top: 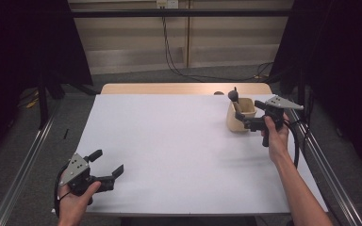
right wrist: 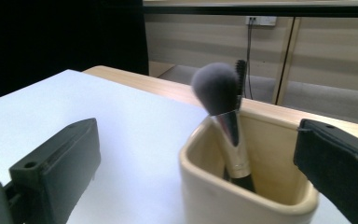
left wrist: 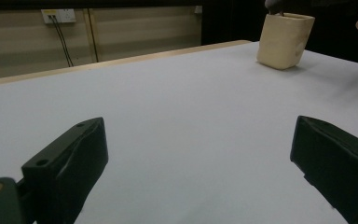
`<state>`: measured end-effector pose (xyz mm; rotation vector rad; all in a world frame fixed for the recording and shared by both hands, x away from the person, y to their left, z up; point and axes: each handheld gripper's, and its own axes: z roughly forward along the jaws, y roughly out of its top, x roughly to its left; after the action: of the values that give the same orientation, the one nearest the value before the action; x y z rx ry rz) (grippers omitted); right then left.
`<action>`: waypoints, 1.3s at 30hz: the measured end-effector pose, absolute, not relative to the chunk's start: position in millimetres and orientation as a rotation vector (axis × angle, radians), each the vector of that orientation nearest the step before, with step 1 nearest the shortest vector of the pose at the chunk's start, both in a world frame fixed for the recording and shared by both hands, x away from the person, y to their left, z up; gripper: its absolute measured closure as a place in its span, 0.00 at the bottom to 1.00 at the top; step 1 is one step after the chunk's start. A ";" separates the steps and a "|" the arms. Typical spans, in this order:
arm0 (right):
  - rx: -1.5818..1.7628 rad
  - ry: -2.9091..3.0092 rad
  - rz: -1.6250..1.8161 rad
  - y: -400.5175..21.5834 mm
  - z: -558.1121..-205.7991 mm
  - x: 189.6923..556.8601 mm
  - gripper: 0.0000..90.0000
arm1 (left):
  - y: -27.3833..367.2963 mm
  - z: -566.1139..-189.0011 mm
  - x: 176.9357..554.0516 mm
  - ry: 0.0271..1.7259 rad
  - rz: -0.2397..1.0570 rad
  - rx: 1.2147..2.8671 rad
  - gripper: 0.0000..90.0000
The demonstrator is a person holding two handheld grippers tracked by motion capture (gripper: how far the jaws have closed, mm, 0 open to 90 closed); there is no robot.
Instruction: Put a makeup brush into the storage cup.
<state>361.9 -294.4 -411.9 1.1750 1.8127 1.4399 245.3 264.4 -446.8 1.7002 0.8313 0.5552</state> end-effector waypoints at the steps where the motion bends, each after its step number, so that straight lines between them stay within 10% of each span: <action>1: 1.176 1.820 1.445 -293.1 -412.2 360.2 0.00 | 264.5 -446.8 245.2 0.827 0.557 1.705 0.04; 39: 1.188 1.818 1.374 -286.5 -439.6 277.9 0.02 | 264.9 -444.5 240.5 0.849 0.561 1.680 0.04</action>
<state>277.9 -286.5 -439.6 1.1877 1.8177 1.3738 240.5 264.9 -444.5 1.6799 0.8490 0.5612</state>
